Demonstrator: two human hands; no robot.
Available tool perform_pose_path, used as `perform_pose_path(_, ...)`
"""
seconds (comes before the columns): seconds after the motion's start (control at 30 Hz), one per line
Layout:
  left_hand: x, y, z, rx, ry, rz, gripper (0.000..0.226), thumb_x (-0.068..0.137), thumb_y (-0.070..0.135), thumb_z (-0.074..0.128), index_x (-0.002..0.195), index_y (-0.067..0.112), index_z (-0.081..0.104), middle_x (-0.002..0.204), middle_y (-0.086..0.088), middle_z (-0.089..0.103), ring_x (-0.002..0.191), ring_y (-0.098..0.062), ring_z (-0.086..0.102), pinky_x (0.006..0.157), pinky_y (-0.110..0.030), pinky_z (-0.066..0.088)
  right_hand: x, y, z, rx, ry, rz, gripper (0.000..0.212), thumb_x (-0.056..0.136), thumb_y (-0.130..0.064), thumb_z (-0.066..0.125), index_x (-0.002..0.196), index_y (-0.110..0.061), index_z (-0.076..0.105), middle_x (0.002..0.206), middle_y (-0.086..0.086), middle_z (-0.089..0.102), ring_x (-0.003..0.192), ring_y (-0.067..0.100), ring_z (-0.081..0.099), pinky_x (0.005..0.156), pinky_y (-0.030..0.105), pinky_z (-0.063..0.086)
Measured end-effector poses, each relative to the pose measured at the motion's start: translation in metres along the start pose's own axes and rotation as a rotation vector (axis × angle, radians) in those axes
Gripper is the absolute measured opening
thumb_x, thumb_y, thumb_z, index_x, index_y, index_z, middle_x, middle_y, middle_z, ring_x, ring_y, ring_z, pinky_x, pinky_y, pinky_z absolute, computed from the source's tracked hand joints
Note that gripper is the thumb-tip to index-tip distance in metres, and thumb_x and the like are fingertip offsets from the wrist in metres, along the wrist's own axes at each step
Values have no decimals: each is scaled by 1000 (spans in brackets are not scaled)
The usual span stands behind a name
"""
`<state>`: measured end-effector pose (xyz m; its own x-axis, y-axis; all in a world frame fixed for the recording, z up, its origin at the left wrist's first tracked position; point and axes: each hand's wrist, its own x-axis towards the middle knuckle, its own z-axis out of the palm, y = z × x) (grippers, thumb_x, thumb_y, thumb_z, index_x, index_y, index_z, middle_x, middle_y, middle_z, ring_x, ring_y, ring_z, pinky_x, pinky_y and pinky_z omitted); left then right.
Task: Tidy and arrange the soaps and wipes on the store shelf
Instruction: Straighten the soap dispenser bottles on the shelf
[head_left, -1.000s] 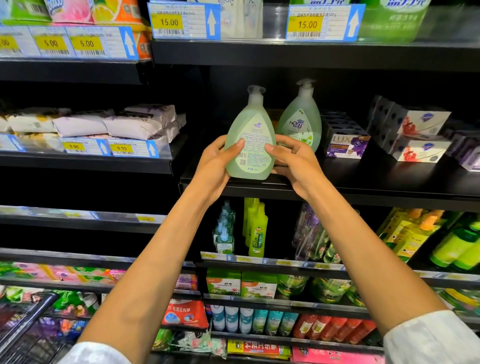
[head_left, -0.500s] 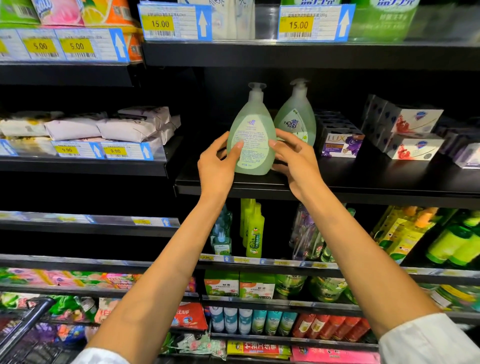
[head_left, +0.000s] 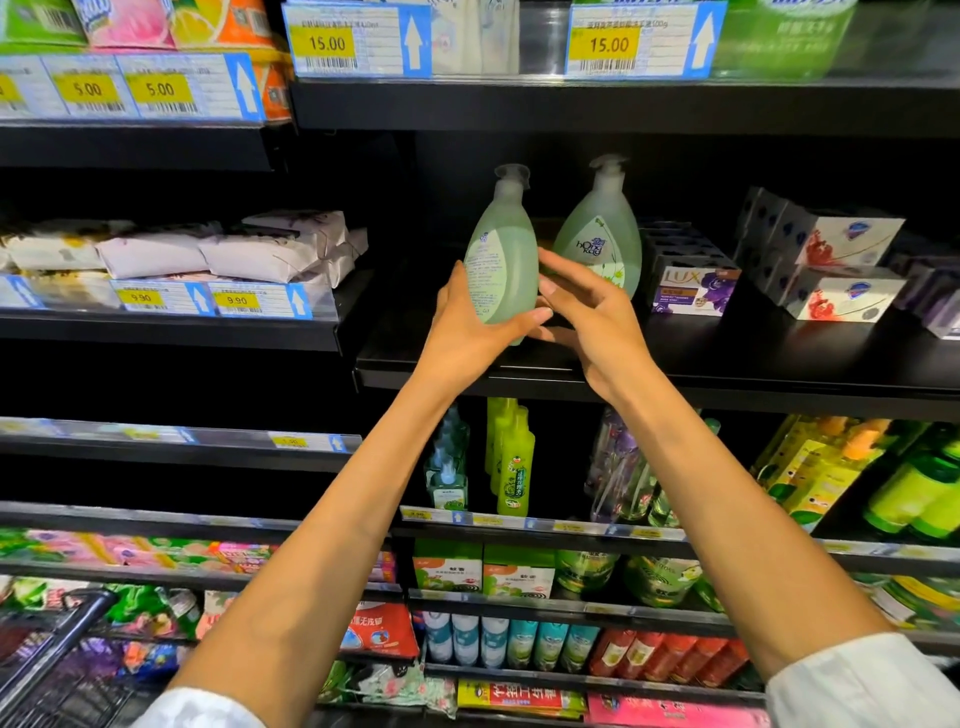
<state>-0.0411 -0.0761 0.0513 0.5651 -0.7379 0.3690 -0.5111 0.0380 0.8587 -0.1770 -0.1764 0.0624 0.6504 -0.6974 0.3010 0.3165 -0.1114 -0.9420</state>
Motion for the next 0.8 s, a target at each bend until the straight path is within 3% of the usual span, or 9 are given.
perform_pose_path(0.17, -2, 1, 2, 42, 44, -56, 99, 65, 75, 79, 148, 37, 41, 135, 5, 37, 138, -16, 30, 115, -37, 38, -1, -1, 0, -12, -15, -2, 39, 103, -17, 63, 142, -19, 63, 134, -3, 70, 124, 15, 66, 92, 46, 61)
perform_pose_path(0.27, -4, 2, 1, -68, 64, -43, 75, 74, 62, 84, 137, 39, 50, 126, 18, 48, 131, -12, 48, 108, -35, 48, 0, 1, -2, -14, -29, 4, 40, 105, -9, 57, 144, -19, 61, 133, 0, 71, 122, 18, 68, 93, 45, 61)
perform_pose_path(0.37, -5, 3, -5, -209, 97, -85, 66, 89, 50, 77, 146, 28, 52, 126, 11, 62, 115, -6, 63, 95, -29, 55, 3, 3, 0, 1, -39, 21, 39, 105, -5, 57, 141, -16, 63, 133, 5, 70, 117, 28, 71, 93, 48, 61)
perform_pose_path(0.63, -9, 7, -14, -539, 107, -195, 37, 96, 47, 61, 123, 22, 66, 122, -2, 74, 113, -19, 71, 103, -50, 56, 10, 8, 5, -39, 8, 86, 42, 99, -9, 69, 140, -10, 62, 131, 14, 67, 112, 28, 73, 90, 40, 63)
perform_pose_path(0.7, -10, 11, -16, -629, 82, -234, 31, 104, 42, 54, 125, 22, 64, 124, -5, 73, 112, -20, 72, 98, -51, 59, 12, 7, 7, -57, 18, 100, 45, 97, -12, 71, 141, -10, 60, 128, 14, 69, 112, 24, 73, 90, 38, 63)
perform_pose_path(0.8, -11, 12, -16, -665, 60, -249, 42, 108, 43, 46, 140, 18, 58, 128, -7, 72, 112, -20, 73, 94, -46, 61, 13, 5, 10, -61, 16, 132, 49, 97, -19, 73, 143, -10, 58, 121, 8, 73, 111, 19, 73, 92, 38, 62)
